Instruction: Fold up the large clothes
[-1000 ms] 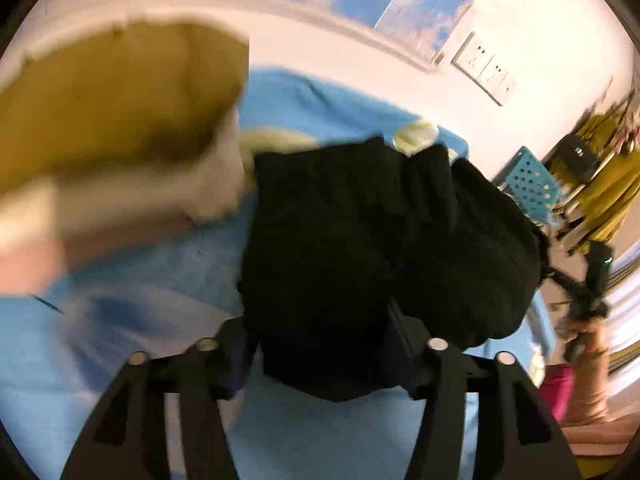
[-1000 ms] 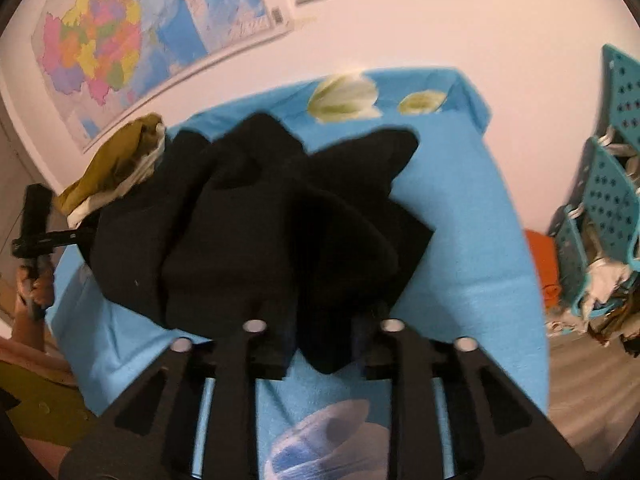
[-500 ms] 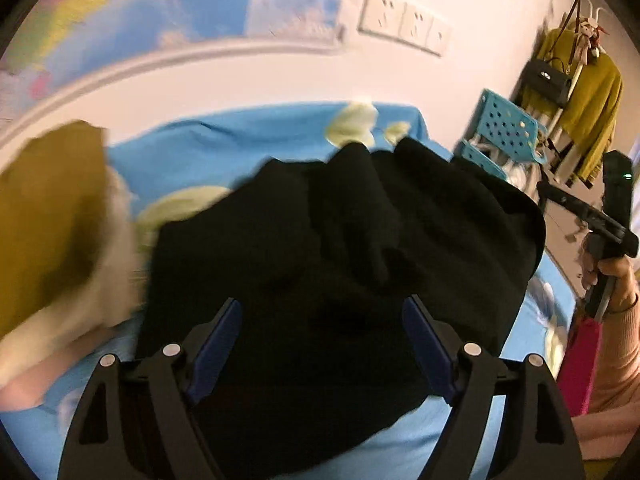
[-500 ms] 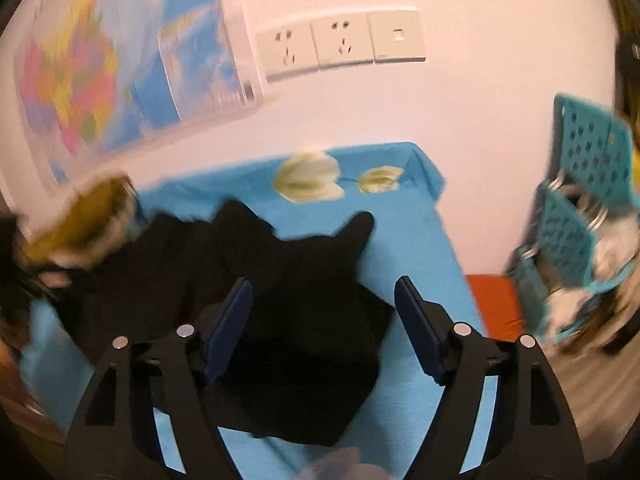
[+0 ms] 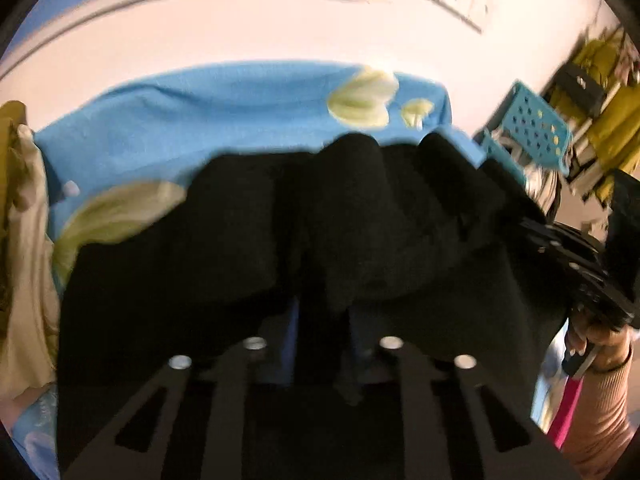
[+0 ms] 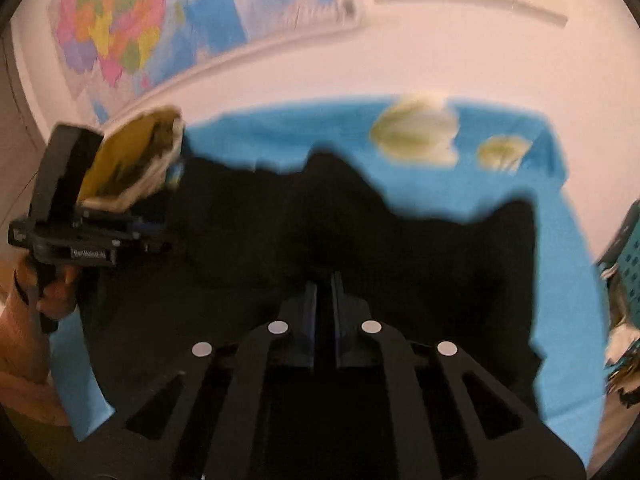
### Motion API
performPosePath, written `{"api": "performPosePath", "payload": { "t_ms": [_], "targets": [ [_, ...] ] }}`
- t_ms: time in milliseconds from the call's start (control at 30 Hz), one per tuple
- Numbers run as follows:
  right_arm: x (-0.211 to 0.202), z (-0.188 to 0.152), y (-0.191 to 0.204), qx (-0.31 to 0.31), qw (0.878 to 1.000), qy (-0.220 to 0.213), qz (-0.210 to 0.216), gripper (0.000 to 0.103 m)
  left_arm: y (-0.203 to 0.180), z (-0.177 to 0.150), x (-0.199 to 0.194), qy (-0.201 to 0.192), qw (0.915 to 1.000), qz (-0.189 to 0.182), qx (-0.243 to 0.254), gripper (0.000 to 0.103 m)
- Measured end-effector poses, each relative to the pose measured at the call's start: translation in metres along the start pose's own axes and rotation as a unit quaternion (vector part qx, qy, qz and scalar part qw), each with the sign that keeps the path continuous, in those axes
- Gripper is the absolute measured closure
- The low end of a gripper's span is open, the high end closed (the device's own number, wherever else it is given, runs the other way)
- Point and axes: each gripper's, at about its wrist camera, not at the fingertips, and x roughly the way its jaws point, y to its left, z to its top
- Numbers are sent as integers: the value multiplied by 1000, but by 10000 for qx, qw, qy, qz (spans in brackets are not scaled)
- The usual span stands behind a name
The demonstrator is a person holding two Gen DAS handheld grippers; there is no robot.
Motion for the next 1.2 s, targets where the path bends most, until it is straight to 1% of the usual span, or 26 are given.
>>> {"api": "performPosePath", "payload": {
  "t_ms": [100, 133, 167, 200, 233, 267, 300, 367, 400, 433, 467, 500, 533, 567, 600, 633, 733, 800, 833, 933, 1000, 1067, 1133, 1200],
  "targets": [
    [-26, 13, 8, -114, 9974, -704, -123, 97, 0, 7, -22, -585, 9982, -84, -60, 89],
    [-25, 13, 8, -137, 9972, -716, -171, 97, -1, 8, -25, -696, 9975, -77, -61, 88],
    [-11, 10, 4, -115, 9987, -460, -209, 97, -1, 9, -25, -729, 9973, -42, -54, 86],
    [5, 7, 1, -93, 9995, -133, -267, 97, -2, 9, -17, -629, 9979, 127, 40, 82],
    [26, -1, -4, -72, 9988, 290, -389, 96, -1, 9, -9, -504, 9983, 283, 78, 77],
    [34, -6, -6, -48, 9983, 449, -380, 96, 1, 7, -1, -377, 9986, 373, 60, 74],
    [41, -11, -9, 13, 9980, 542, -339, 92, 4, 4, 6, -266, 9990, 358, 29, 71],
    [40, -16, -12, 137, 9979, 523, -353, 87, 8, 0, 6, -328, 9990, 303, -43, 69],
    [36, -15, -14, 211, 9981, 463, -354, 79, 7, -2, 0, -435, 9986, 289, -49, 63],
    [31, -13, -16, 279, 9982, 415, -339, 74, 6, -3, -4, -511, 9982, 313, -44, 52],
    [26, -13, -15, 312, 9983, 365, -341, 72, 5, -4, -9, -609, 9974, 378, -31, 46],
    [19, -12, -15, 323, 9985, 285, -341, 68, 2, -7, -16, -763, 9959, 484, 11, 37],
    [10, -11, -14, 323, 9988, 174, -326, 60, -1, -10, -24, -929, 9937, 617, 80, 32],
    [1, -10, -14, 342, 9989, 65, -318, 56, -3, -14, -31, -1029, 9919, 732, 138, 31],
    [-3, -9, -12, 365, 9989, -17, -288, 49, -5, -17, -37, -1081, 9908, 796, 173, 29],
    [-12, -9, -9, 386, 9989, -126, -215, 47, -6, -22, -42, -1125, 9898, 849, 196, 29],
    [-32, -8, 9, 195, 9991, -373, 78, 47, -6, -33, -53, -1210, 9866, 1079, 203, 27],
    [-37, -8, 22, -5, 9988, -412, 254, 47, -3, -41, -58, -1222, 9853, 1180, 154, 27],
    [-36, -9, 31, -170, 9986, -357, 363, 47, -2, -44, -60, -1213, 9850, 1216, 144, 26],
    [-22, -14, 43, -366, 9983, -129, 440, 49, 1, -54, -62, -1153, 9854, 1247, 105, 26],
    [-1, -18, 39, -255, 9987, 177, 397, 49, 7, -60, -61, -1091, 9863, 1236, 58, 25],
    [21, -23, 29, -122, 9988, 425, 218, 53, 12, -63, -58, -1056, 9868, 1227, -37, 25],
    [36, -27, 17, 61, 9983, 544, 212, 56, 27, -65, -55, -1005, 9866, 1265, -221, 25],
    [37, -27, 14, 192, 9978, 564, 279, 57, 42, -66, -50, -924, 9866, 1288, -394, 25]
  ]
}}
